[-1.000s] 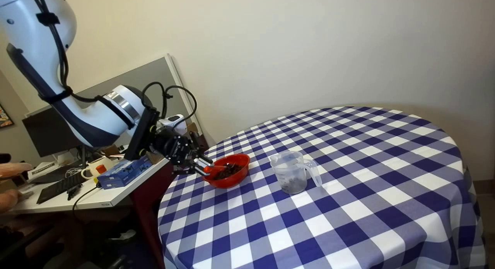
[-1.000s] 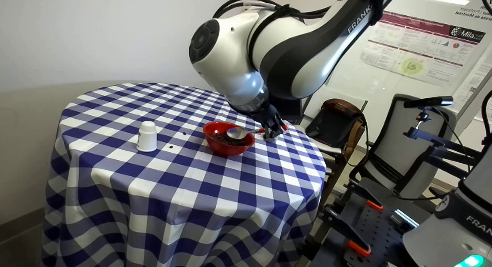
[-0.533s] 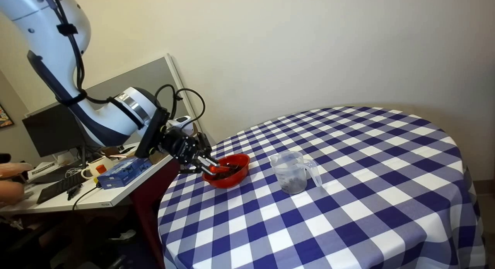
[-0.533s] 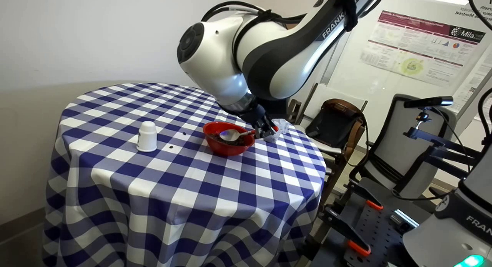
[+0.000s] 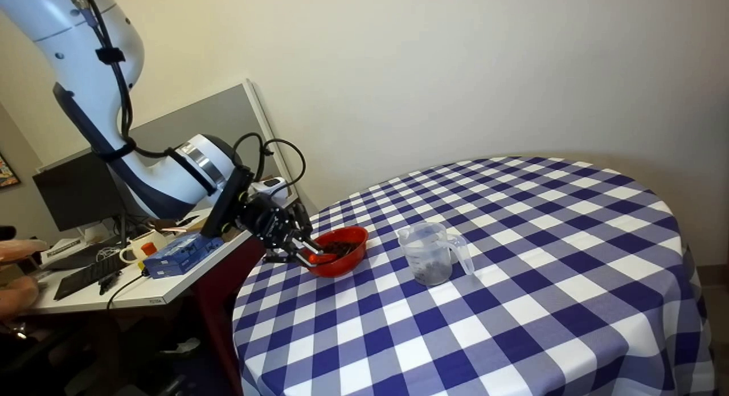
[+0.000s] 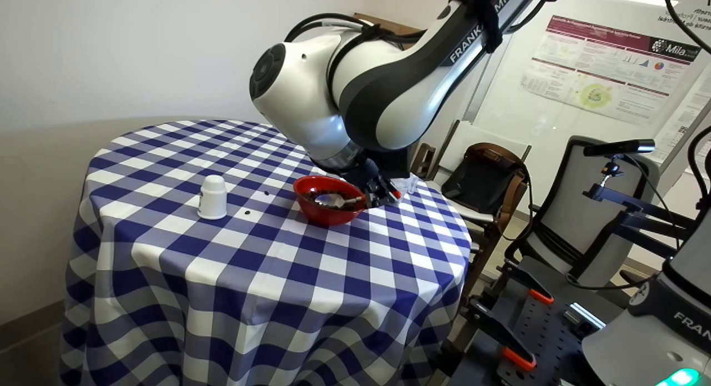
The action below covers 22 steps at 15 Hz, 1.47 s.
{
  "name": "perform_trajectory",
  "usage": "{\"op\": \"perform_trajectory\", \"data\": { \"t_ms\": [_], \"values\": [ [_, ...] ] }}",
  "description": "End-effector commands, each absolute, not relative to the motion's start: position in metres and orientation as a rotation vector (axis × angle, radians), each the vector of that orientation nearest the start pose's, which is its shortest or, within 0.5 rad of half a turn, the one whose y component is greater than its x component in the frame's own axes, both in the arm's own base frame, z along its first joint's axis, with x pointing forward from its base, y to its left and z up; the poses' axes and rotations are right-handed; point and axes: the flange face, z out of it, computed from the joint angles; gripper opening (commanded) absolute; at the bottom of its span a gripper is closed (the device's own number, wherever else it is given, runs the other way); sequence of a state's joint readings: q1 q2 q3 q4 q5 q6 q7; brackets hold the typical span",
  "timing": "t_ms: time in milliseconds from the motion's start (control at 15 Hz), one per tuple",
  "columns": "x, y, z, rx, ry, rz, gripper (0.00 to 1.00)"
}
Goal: Use the spoon to scoop some of the contents in the red bowl into the clear jug
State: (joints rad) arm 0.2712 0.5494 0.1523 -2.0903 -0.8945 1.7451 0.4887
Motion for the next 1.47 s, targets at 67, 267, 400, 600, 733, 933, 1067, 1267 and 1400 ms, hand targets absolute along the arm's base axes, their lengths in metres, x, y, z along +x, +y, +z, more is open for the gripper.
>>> {"op": "perform_trajectory", "data": {
  "t_ms": [67,267,400,600,733,933,1067,1267,1400],
  "values": [
    [0.483,0.141,0.144,2.145,0.536,-0.593,0.10],
    [0.492,0.132,0.152,2.232,0.489,-0.647,0.10],
    [0.499,0.124,0.157,2.293,0.451,-0.681,0.10],
    [0.509,0.109,0.162,2.382,0.396,-0.736,0.10],
    [0.514,0.100,0.166,2.430,0.365,-0.766,0.10],
    [0.520,0.093,0.170,2.483,0.335,-0.796,0.10],
    [0.523,0.091,0.172,2.510,0.323,-0.808,0.10],
    [0.525,0.092,0.174,2.544,0.310,-0.823,0.10],
    [0.526,0.095,0.176,2.568,0.308,-0.826,0.10]
  ]
}}
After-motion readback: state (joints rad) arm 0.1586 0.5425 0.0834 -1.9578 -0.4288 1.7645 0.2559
